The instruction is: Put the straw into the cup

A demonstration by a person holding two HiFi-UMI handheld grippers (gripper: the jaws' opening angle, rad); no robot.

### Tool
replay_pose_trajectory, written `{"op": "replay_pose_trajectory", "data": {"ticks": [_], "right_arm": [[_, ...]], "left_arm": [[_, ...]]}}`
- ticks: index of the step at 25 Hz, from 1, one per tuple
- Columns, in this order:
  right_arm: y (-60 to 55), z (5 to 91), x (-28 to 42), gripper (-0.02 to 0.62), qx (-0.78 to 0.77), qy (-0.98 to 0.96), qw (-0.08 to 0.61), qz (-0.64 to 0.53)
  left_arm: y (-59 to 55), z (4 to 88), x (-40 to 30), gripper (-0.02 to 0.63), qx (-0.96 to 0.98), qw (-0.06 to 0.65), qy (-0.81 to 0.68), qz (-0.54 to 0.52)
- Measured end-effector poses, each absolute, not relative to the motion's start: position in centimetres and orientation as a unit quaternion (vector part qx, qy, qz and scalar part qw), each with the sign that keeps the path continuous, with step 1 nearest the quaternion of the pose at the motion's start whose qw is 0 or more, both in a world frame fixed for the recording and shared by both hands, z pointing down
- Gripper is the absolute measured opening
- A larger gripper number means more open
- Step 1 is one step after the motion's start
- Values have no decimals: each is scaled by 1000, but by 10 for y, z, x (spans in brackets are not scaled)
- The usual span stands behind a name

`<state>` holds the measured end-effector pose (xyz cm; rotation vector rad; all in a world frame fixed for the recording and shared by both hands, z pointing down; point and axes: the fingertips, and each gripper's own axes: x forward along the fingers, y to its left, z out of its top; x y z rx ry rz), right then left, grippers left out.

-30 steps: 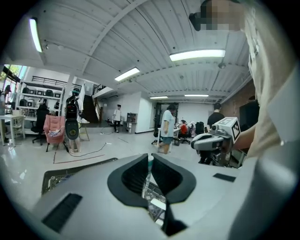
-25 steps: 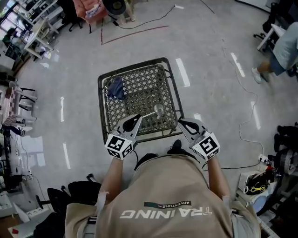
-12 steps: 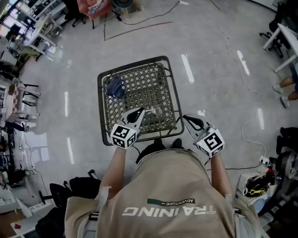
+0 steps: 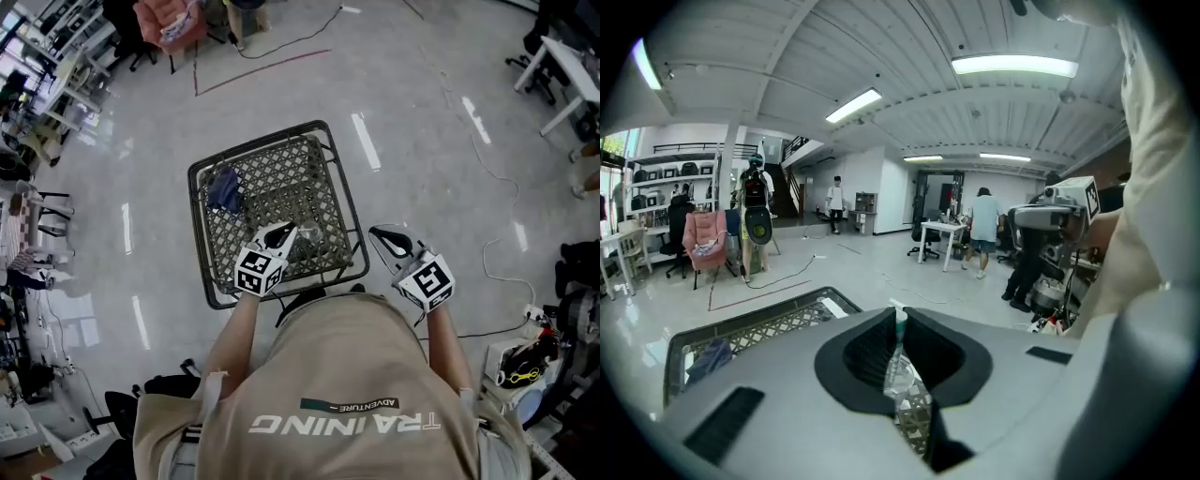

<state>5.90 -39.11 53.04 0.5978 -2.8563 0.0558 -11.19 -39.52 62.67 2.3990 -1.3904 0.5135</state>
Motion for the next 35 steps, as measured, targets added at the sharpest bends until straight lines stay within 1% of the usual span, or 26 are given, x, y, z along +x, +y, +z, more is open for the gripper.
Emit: {"op": "replay_pose_trajectory", "data": {"ticks": [5, 10, 17, 18, 20, 22, 26, 27, 29, 31, 35], "right_arm": [[-395, 524, 55, 17, 206, -971, 118, 12], [-397, 516, 50, 17, 210, -971, 117, 7], [-389, 522, 45, 17, 206, -971, 125, 13], [-385, 522, 43, 17, 200, -972, 125, 14], [-378, 523, 39, 17, 190, -974, 127, 11], [-376, 523, 34, 17, 186, -974, 130, 8], [-373, 516, 29, 17, 184, -974, 129, 8], [-372, 512, 27, 17, 185, -975, 125, 6], [-370, 502, 20, 17, 189, -976, 111, -1], [-373, 491, 13, 17, 188, -977, 97, -8], [-382, 471, 5, 17, 196, -977, 88, -17]], "left_arm": [[-410, 636, -105, 37, 846, 167, -473, 182], [-413, 649, -100, 37, 851, 178, -446, 211], [-407, 633, -94, 38, 864, 156, -445, 180], [-406, 631, -95, 42, 863, 153, -448, 174], [-408, 631, -97, 82, 862, 153, -452, 170], [-412, 631, -102, 86, 860, 158, -457, 163], [-407, 594, -115, 83, 858, 135, -484, 110], [-402, 580, -118, 75, 859, 125, -487, 94], [-393, 552, -124, 37, 864, 101, -489, 74], [-386, 525, -126, 17, 866, 80, -490, 61], [-378, 487, -140, 17, 846, 66, -527, 51]]}}
